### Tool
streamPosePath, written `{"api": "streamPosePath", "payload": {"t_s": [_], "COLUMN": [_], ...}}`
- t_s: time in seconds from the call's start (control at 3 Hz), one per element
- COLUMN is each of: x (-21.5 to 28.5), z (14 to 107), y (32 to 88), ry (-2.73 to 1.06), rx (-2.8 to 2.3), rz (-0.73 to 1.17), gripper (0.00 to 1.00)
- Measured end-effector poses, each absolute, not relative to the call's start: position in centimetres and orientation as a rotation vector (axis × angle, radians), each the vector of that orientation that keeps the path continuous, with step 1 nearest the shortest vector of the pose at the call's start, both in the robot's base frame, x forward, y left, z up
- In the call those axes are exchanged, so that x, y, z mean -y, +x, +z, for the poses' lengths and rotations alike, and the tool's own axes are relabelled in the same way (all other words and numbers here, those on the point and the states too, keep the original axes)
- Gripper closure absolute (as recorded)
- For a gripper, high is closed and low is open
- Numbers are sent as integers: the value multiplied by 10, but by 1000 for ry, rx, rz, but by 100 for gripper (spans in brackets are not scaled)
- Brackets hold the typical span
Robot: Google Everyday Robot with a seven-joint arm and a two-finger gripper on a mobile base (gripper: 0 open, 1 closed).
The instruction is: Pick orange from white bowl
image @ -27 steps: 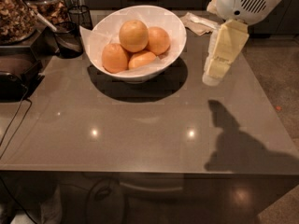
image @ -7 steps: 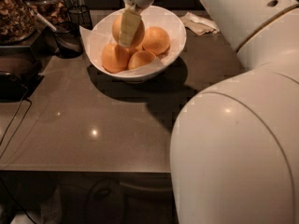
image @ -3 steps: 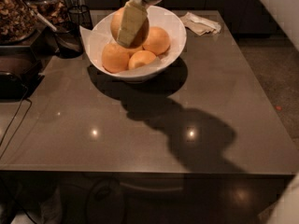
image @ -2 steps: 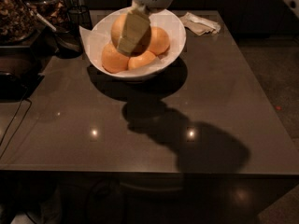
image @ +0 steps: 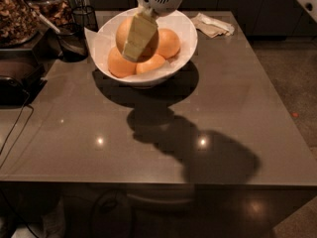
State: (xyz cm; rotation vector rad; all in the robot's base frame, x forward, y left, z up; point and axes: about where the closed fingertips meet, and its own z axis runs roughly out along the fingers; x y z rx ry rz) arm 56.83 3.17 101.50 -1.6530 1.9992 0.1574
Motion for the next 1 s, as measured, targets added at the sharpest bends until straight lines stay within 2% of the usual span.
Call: {"api": "streamPosePath", "payload": {"t_s": [0.67,1.0], "x": [-15,-13], "z": [1018,1018], "y": [497,493], "ry": [-1519,-1515], "rx": [-2087,-2094], "rz": [147,144], "gripper": [100,100]}}
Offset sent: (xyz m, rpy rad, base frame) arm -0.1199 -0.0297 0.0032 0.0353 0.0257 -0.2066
